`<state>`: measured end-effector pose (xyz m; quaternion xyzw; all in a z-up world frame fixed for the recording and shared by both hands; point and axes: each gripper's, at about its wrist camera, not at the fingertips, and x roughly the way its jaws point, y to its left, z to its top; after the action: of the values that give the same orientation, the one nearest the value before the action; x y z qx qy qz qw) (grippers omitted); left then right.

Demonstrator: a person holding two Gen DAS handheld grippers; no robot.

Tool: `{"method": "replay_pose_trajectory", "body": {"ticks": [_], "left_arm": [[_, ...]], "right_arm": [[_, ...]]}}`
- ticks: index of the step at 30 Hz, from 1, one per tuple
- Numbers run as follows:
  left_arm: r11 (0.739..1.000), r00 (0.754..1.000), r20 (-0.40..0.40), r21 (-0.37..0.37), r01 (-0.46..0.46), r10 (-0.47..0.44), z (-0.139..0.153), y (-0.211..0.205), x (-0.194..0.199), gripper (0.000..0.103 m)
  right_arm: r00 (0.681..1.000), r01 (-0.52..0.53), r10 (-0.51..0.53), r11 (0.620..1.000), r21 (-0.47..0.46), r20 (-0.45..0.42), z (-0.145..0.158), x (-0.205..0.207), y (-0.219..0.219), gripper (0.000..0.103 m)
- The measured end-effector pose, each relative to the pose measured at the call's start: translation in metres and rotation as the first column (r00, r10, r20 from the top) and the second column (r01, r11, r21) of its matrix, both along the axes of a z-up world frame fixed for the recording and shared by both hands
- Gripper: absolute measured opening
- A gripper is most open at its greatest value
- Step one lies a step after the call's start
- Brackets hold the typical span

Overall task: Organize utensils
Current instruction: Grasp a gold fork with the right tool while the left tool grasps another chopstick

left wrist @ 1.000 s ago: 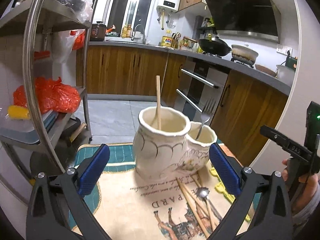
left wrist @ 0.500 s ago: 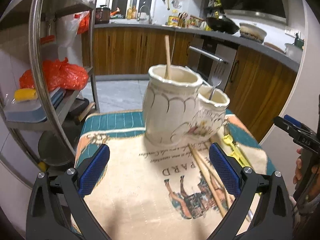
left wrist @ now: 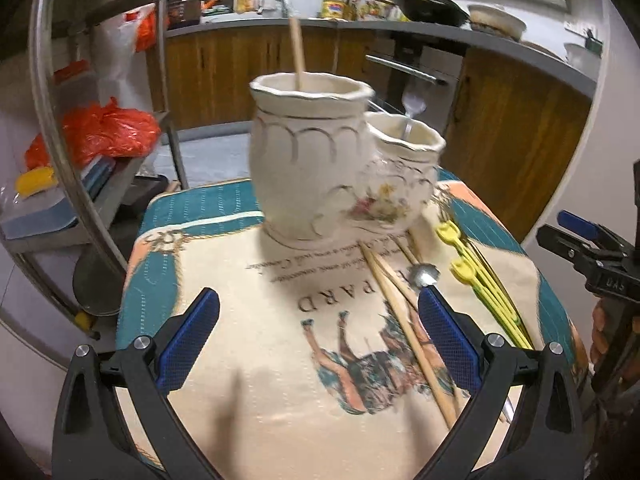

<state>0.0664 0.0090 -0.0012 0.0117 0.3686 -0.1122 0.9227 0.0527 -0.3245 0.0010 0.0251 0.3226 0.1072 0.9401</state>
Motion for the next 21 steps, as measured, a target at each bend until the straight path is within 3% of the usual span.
{"method": "replay_pose_trajectory", "body": {"ticks": [6, 13, 18, 21], "left_arm": [[0.999, 0.999, -0.029, 0.014, 0.036, -0.036, -0.005, -0.016, -0.002, 0.097], [0.998, 0.995, -0.09, 0.043, 0.056, -0.051, -0.02, -0.032, 0.002, 0.097], [0.996, 0.991, -0.118, 0.056, 0.065, -0.058, -0.03, -0.038, 0.004, 0.087], [0.996, 0.989, -0.128, 0.046, 0.077, -0.07, -0.033, -0.042, 0.004, 0.07]], "right_arm": [[0.999, -0.006, 0.003, 0.998, -0.062, -0.043, -0.011, 0.001, -0.003, 0.098], [0.995, -0.038, 0.032, 0.998, -0.055, -0.095, -0.022, 0.003, -0.001, 0.098], [0.991, -0.065, 0.061, 0.997, -0.031, -0.119, -0.026, 0.006, 0.008, 0.091], [0.987, -0.095, 0.092, 0.995, -0.014, -0.133, -0.027, 0.005, 0.016, 0.076]]}}
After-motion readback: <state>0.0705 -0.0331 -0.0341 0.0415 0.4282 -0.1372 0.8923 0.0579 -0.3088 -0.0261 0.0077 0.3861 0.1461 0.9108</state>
